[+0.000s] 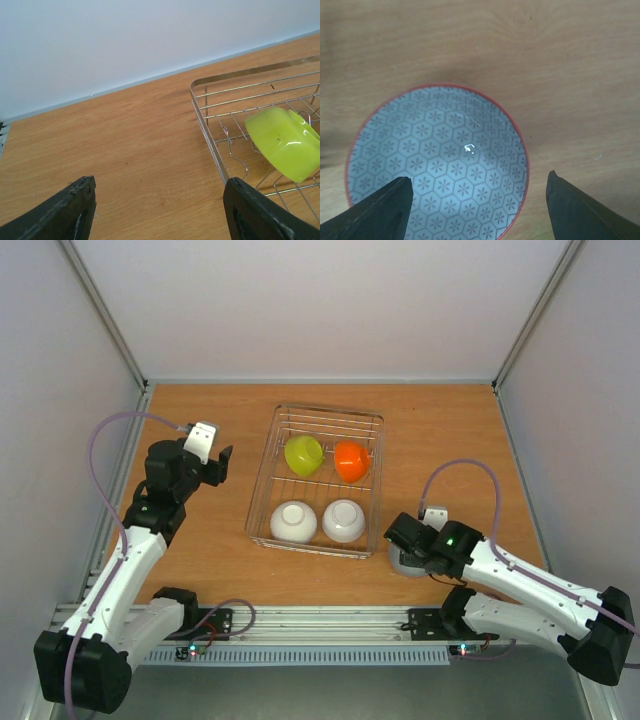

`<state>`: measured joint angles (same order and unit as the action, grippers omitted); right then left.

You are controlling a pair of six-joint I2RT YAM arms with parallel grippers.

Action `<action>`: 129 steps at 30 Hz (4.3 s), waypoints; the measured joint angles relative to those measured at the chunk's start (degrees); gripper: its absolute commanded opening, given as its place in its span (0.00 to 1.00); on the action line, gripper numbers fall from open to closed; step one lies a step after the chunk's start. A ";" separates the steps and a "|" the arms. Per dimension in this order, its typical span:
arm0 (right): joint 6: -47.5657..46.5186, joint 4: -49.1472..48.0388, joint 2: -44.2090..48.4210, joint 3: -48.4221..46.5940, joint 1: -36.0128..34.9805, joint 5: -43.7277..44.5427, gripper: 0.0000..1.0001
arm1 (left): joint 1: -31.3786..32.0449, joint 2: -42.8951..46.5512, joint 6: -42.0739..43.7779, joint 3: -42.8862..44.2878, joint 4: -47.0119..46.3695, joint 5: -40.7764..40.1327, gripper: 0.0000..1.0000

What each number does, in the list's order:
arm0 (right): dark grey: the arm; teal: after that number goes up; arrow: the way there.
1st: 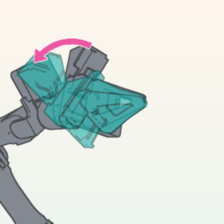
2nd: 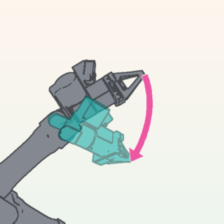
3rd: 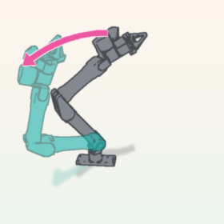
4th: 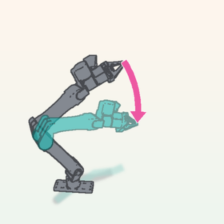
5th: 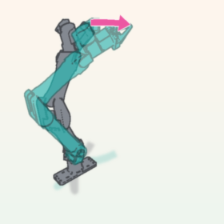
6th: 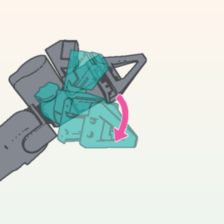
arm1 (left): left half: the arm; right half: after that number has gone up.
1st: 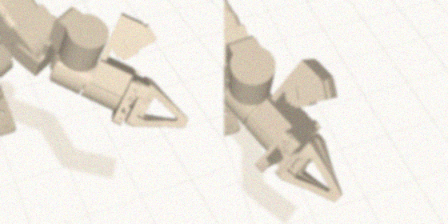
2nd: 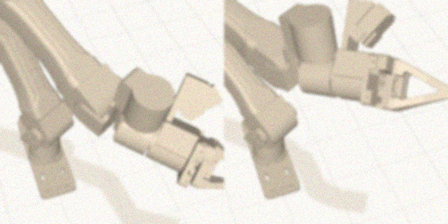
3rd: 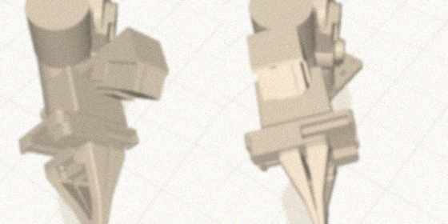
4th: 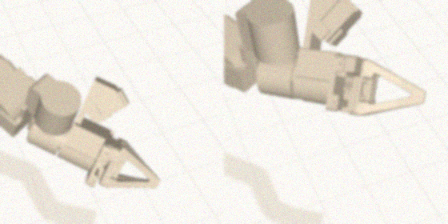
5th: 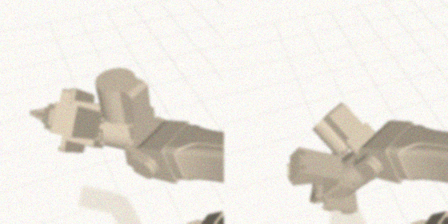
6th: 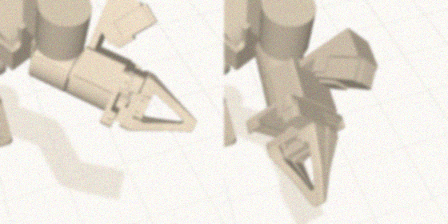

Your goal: Load the bowls into the dish rack

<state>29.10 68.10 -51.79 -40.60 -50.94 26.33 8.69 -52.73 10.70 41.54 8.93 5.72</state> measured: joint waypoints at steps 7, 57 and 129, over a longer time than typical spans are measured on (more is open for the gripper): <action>5.60 -2.62 0.26 6.95 0.17 -3.67 0.69 | 0.00 0.00 0.00 0.00 0.00 0.44 0.70; -8.66 -4.83 -24.30 -30.99 -9.31 17.42 0.01 | -0.04 -1.79 6.91 2.29 12.63 43.25 0.76; -19.63 -63.21 -11.52 -9.01 -6.93 -41.33 0.99 | 0.33 -7.89 22.95 7.52 32.39 57.70 0.01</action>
<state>9.47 4.89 -63.31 -49.60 -57.87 -15.00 9.02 -60.62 33.65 49.06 41.32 63.42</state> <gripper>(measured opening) 0.987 0.039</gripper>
